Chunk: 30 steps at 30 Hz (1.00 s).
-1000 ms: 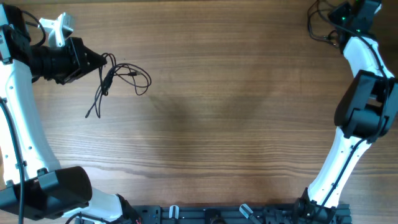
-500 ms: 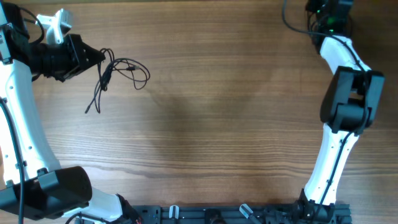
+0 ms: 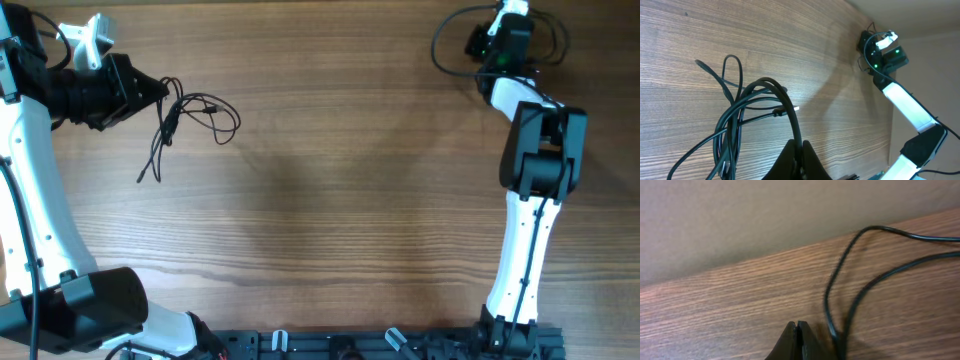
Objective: Untangle cables
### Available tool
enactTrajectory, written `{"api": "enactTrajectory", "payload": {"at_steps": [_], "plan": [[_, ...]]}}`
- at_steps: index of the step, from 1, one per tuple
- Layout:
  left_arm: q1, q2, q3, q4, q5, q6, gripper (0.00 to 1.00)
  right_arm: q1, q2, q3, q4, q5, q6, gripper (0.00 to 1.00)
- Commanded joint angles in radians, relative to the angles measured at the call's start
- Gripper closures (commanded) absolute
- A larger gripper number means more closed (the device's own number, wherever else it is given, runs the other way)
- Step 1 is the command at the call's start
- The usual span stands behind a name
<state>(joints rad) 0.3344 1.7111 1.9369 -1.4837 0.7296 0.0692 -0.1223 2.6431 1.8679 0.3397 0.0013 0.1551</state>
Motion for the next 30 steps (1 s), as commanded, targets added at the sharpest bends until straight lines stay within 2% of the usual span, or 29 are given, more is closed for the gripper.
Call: {"api": "enactTrajectory", "payload": {"at_steps": [1,11,21,30], "plan": [[-0.003,-0.010,0.008,0.003,0.009,-0.006,0.96,0.026,0.036,0.009,-0.012,0.018,0.004,0.96],[-0.004,-0.010,0.008,0.002,0.009,-0.006,0.96,-0.114,0.036,0.009,-0.079,0.036,-0.028,0.96],[-0.003,-0.010,0.008,0.004,0.006,-0.006,0.96,-0.254,0.036,0.009,-0.037,0.096,-0.103,0.96],[-0.003,-0.010,0.008,0.006,-0.066,-0.006,0.96,-0.340,0.036,0.010,-0.010,0.153,-0.155,0.95]]}}
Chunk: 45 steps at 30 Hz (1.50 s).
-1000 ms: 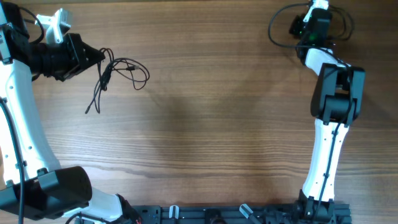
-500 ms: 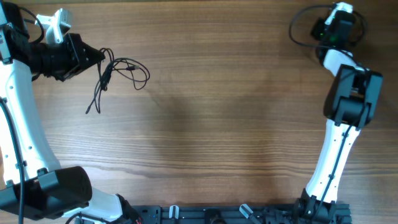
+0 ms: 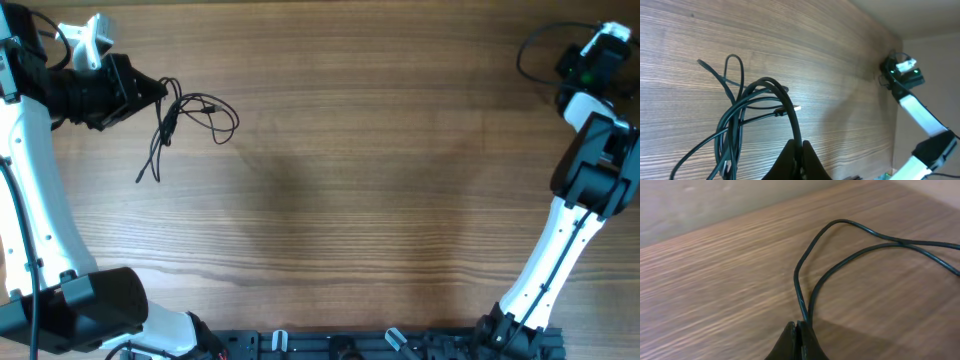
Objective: Untangle cables
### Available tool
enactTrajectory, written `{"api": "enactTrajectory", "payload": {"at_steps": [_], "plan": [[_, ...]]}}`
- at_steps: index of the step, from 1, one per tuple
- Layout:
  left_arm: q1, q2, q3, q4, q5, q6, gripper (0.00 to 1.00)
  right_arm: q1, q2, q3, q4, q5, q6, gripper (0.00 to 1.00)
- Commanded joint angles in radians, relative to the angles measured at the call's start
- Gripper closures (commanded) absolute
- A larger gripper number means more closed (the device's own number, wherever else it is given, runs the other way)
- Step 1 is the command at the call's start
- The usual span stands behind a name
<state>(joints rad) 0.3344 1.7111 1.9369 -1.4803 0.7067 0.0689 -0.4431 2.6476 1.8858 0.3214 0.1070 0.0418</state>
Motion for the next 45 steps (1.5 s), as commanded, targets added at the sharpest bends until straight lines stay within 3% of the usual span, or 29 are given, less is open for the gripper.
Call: {"api": "enactTrajectory", "payload": {"at_steps": [1,7,9,13,16,19,23,25,28,31,34,35,36,37,38,39,42,45], "plan": [[-0.003,-0.010,0.008,0.003,-0.047,-0.006,0.96,-0.022,0.032,-0.008,0.009,0.048,-0.043,0.96],[-0.004,-0.010,0.008,0.020,-0.047,-0.006,0.96,-0.005,-0.013,-0.008,-0.032,0.069,-0.045,0.96],[-0.003,-0.010,0.008,0.033,-0.047,-0.006,0.96,0.026,-0.129,-0.008,-0.146,0.013,-0.064,0.96],[-0.003,-0.011,0.008,0.031,-0.040,-0.006,0.96,0.074,-0.490,-0.008,-0.488,-0.320,0.115,0.96],[-0.003,-0.011,0.008,0.030,-0.039,-0.033,0.96,0.144,-0.710,-0.008,-0.706,-0.480,0.107,0.96],[-0.021,-0.011,0.008,0.051,-0.039,-0.137,0.96,0.289,-0.882,-0.008,-0.871,-0.690,0.086,0.96],[-0.105,-0.011,0.008,0.151,-0.040,-0.348,0.96,0.483,-0.948,-0.008,-1.036,-0.726,0.100,0.96],[-0.190,-0.007,0.008,0.307,-0.038,-0.621,0.96,0.634,-0.945,-0.023,-1.151,-0.701,0.085,0.96],[-0.279,-0.006,0.008,0.486,-0.040,-0.730,0.96,0.737,-0.945,-0.029,-1.184,-0.650,0.090,0.96],[-0.367,0.002,0.008,0.591,-0.117,-0.732,0.96,0.812,-0.945,-0.029,-1.209,-0.619,0.092,0.96],[-0.496,0.040,0.008,0.575,-0.422,-0.514,0.95,0.845,-0.945,-0.029,-1.211,-0.523,0.092,0.96],[-0.541,0.063,0.008,0.552,-0.530,-0.476,0.65,0.844,-0.945,-0.029,-1.215,-0.497,0.092,0.95],[-0.573,0.085,0.008,0.544,-0.580,-0.458,0.00,0.842,-0.945,-0.029,-1.216,-0.477,0.092,0.83],[-0.599,0.108,0.008,0.545,-0.599,-0.428,0.00,0.842,-0.945,-0.029,-1.213,-0.461,0.092,0.57],[-0.616,0.126,0.008,0.550,-0.604,-0.391,0.00,0.842,-0.945,-0.029,-1.212,-0.458,0.092,0.22],[-0.628,0.135,0.008,0.571,-0.628,-0.362,0.00,0.842,-0.945,-0.029,-1.210,-0.458,0.092,0.07],[-0.595,0.099,0.022,0.598,-0.691,-0.359,0.00,0.842,-0.938,-0.040,-1.196,-0.439,0.078,0.02],[-0.472,0.010,0.059,0.598,-0.690,-0.377,0.00,0.856,-0.900,-0.121,-1.070,-0.465,0.141,0.00]]}}
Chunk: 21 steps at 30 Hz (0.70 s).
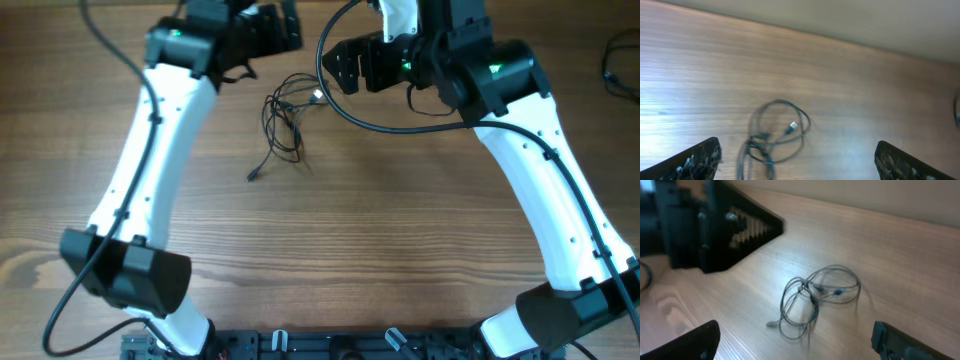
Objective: Untangle cables
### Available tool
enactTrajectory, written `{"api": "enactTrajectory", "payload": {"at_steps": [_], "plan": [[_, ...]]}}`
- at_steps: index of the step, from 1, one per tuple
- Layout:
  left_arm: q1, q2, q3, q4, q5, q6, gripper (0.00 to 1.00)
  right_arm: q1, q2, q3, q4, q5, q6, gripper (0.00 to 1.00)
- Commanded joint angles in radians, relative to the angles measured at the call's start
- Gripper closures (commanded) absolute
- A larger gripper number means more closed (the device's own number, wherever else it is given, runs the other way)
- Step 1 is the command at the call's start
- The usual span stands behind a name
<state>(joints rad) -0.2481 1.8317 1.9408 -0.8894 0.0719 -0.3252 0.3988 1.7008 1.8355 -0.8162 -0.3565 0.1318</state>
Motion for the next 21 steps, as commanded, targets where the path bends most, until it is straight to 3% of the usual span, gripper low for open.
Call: {"api": "enactTrajectory", "payload": {"at_steps": [1,3,6,10,15,21], "plan": [[0.160,-0.147,0.055,0.003,-0.055,-0.015,0.00,0.022,0.076,-0.115,0.124,-0.042,0.098,0.00],[0.227,-0.192,0.055,-0.019,-0.054,-0.047,0.00,0.049,0.138,-0.182,0.224,-0.177,0.107,0.04],[0.288,-0.227,0.055,-0.064,-0.054,-0.049,0.00,0.134,0.270,-0.219,0.323,-0.201,0.290,0.12],[0.294,-0.228,0.055,-0.114,-0.046,-0.050,0.00,0.246,0.394,-0.219,0.386,-0.056,0.451,0.27],[0.294,-0.228,0.055,-0.174,-0.013,-0.049,0.00,0.349,0.469,-0.219,0.386,0.167,0.524,0.43],[0.294,-0.227,0.055,-0.220,-0.013,-0.049,0.00,0.408,0.539,-0.221,0.358,0.282,0.522,0.43]]}}
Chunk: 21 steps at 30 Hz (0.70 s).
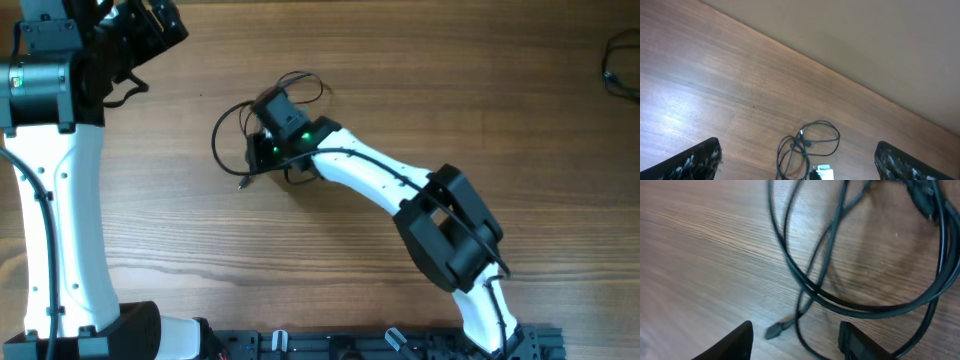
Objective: Untangle cables
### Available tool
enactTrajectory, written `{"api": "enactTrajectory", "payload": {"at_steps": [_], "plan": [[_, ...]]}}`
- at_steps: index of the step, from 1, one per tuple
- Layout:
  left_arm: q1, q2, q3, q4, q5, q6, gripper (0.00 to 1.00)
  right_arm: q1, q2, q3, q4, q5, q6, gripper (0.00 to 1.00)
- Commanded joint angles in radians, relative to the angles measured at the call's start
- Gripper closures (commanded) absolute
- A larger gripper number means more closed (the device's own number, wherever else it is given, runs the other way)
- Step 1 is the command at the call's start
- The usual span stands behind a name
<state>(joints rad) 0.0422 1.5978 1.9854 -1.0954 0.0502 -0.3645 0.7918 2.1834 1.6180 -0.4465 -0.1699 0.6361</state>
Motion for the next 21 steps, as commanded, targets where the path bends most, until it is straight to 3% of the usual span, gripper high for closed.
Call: {"api": "enactTrajectory", "payload": {"at_steps": [1,7,8,9,10,12,14,15,16,17,18,21], "plan": [[0.004,0.006,0.010,-0.021,0.008,-0.010,0.00,0.016,0.071,-0.004,-0.012,0.097,0.016,0.42],[0.004,0.007,0.010,-0.033,0.008,-0.010,0.00,0.016,0.119,-0.004,-0.010,0.127,-0.011,0.42],[0.004,0.007,0.010,-0.035,0.008,-0.010,0.00,0.016,0.119,-0.004,-0.010,0.152,-0.043,0.47],[0.004,0.007,0.010,-0.039,0.008,-0.010,0.00,0.016,0.119,-0.004,-0.013,0.155,-0.068,0.82],[0.004,0.007,0.010,-0.046,0.008,-0.010,0.00,0.016,0.120,-0.004,-0.028,0.171,-0.087,0.96],[0.004,0.007,0.010,-0.058,0.008,-0.010,0.00,0.016,0.120,-0.004,-0.049,0.181,-0.095,0.96],[0.004,0.007,0.010,-0.063,0.008,-0.010,0.00,0.016,0.120,-0.004,-0.068,0.181,-0.135,0.71],[0.004,0.007,0.010,-0.062,0.008,-0.010,0.00,0.016,0.120,-0.004,-0.071,0.181,-0.175,0.66],[0.004,0.007,0.010,-0.062,0.008,-0.010,0.00,0.016,0.120,-0.004,-0.078,0.181,-0.225,0.53],[0.004,0.007,0.010,-0.063,0.008,-0.010,0.00,0.016,0.120,-0.004,-0.092,0.180,-0.252,0.32],[0.004,0.007,0.010,-0.065,0.008,-0.010,0.00,0.016,0.120,-0.004,-0.119,0.177,-0.249,0.27],[0.004,0.007,0.010,-0.068,0.008,-0.010,0.00,0.015,0.120,-0.003,-0.142,0.125,-0.243,0.25]]}}
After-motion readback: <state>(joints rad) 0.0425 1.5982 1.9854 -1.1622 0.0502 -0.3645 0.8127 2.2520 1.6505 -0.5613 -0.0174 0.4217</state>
